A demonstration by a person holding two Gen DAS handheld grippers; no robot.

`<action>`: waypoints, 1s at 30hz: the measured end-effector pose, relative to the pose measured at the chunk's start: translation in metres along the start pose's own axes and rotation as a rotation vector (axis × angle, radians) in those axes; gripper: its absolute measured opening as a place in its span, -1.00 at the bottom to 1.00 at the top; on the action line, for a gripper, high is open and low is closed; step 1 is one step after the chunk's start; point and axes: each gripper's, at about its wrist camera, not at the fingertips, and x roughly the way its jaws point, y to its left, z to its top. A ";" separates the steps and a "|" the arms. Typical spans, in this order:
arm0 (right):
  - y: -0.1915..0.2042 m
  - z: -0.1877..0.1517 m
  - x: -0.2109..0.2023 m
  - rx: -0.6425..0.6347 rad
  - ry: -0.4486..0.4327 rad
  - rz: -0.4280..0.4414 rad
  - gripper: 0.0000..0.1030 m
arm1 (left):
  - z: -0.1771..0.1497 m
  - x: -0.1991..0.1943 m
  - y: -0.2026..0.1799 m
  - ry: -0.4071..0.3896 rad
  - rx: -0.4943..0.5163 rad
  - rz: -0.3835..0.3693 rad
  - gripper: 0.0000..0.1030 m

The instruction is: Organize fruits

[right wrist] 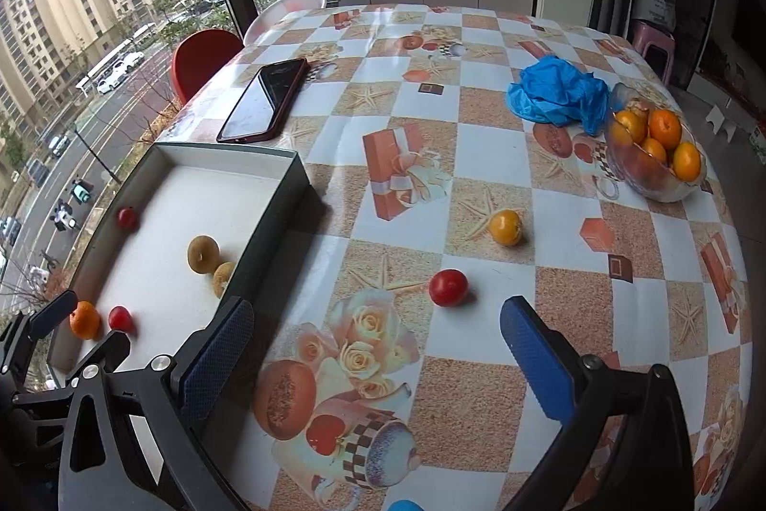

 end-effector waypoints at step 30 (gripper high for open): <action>-0.081 0.010 0.038 0.173 -0.015 -0.076 0.97 | 0.008 0.009 -0.037 0.027 0.056 -0.034 0.73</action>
